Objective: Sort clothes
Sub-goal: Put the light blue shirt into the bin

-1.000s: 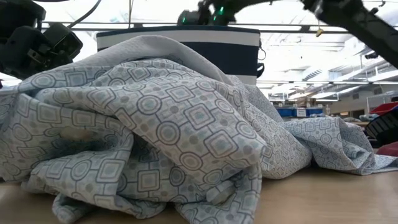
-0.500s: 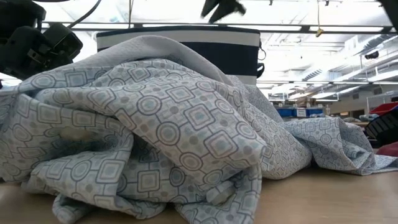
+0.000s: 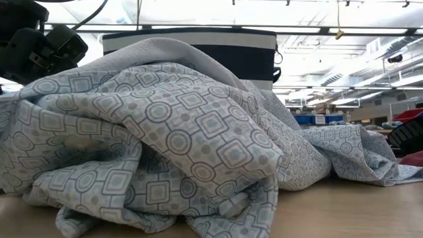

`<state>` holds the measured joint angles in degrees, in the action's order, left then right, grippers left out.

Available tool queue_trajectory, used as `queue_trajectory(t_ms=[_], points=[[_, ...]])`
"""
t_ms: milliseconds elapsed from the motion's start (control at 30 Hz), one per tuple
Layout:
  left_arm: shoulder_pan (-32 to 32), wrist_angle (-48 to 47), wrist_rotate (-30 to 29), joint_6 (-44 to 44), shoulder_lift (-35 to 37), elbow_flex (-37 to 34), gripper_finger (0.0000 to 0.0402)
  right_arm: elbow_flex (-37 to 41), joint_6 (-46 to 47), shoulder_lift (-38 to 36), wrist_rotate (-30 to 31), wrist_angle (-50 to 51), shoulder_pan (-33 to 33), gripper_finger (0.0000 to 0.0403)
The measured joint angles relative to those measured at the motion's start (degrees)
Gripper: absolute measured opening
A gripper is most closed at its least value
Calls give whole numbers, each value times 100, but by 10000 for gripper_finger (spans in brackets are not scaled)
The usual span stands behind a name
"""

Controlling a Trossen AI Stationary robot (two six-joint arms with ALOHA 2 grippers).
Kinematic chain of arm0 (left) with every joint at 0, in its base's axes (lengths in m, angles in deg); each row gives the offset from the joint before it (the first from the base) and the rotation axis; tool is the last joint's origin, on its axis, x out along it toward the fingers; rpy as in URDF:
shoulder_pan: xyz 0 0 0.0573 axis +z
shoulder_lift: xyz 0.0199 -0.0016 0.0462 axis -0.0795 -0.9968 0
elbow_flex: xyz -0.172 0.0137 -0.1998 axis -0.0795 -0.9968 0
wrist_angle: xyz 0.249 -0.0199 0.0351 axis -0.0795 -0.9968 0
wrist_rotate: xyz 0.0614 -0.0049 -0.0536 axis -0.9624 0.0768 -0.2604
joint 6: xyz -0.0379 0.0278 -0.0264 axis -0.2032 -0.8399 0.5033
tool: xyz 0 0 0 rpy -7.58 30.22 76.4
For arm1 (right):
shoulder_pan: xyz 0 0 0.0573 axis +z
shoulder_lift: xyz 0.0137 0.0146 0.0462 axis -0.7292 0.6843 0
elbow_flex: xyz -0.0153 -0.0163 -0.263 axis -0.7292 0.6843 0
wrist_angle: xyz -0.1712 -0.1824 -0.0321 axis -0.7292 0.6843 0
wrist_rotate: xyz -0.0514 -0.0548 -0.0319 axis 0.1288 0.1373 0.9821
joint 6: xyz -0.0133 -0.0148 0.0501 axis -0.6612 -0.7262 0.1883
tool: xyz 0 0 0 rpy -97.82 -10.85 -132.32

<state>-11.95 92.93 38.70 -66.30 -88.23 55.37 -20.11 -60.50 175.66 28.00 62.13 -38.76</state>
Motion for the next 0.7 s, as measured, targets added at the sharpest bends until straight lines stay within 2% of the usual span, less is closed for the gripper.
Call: queue_trajectory(t_ms=[167, 333, 533, 700], points=[[0, 0, -1, 0, 1, 0, 98, 1141, 453, -388, -1, -710, 855, 164], [0, 2, 0, 9, 0, 0, 98, 2115, 555, -452, 6, -1827, 1397, 165], [0, 11, 0, 22, 0, 0, 99, 3061, 345, -122, -33, -3133, 1568, 164], [0, 25, 0, 39, 1, 0, 99, 3505, 334, 316, -40, -4018, 1551, 165]])
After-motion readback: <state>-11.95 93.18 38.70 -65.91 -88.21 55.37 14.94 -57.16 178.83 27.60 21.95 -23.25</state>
